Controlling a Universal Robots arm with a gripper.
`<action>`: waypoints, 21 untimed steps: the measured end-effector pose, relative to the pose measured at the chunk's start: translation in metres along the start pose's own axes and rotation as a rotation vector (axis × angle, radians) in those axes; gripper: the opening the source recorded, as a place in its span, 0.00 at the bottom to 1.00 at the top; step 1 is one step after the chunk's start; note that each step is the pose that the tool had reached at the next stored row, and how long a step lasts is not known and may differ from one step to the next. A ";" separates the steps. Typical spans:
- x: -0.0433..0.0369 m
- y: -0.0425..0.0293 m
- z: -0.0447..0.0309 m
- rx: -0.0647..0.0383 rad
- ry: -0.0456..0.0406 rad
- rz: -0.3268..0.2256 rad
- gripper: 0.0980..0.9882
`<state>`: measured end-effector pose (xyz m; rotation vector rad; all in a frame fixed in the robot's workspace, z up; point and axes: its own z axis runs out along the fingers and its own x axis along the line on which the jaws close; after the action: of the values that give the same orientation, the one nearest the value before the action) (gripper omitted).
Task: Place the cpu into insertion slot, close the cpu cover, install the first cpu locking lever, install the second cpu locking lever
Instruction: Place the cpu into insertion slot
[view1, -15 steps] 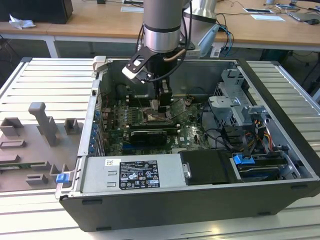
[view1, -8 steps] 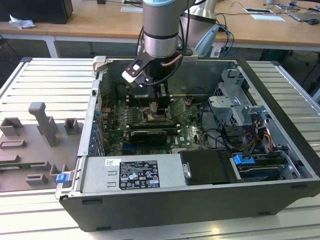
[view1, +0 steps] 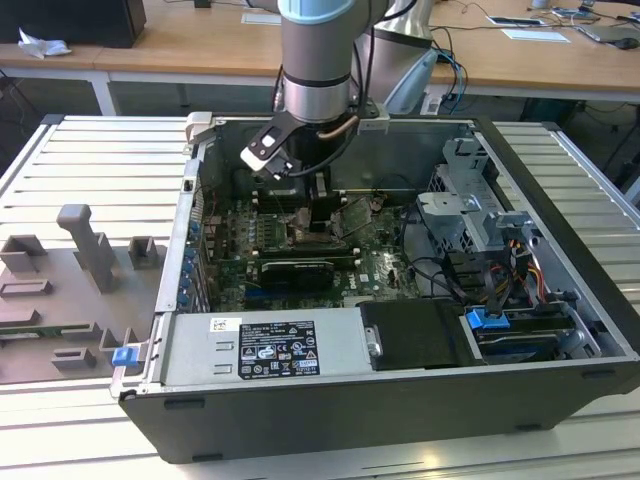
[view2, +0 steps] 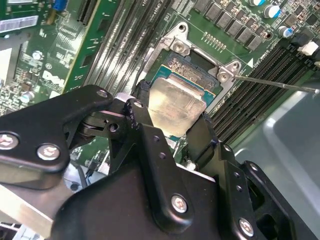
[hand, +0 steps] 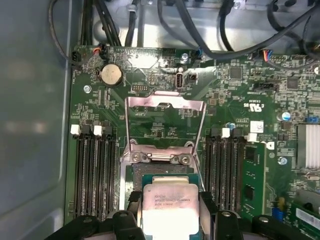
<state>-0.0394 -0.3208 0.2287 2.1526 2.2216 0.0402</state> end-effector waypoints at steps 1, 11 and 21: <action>0.0011 -0.0007 0.0025 0.000 -0.0002 0.000 0.50; 0.0108 -0.0025 0.0209 0.001 -0.0041 0.033 0.50; 0.0123 -0.0013 0.0272 0.001 -0.0093 0.045 0.50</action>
<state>-0.0396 -0.3089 0.2012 2.1987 2.1687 0.0303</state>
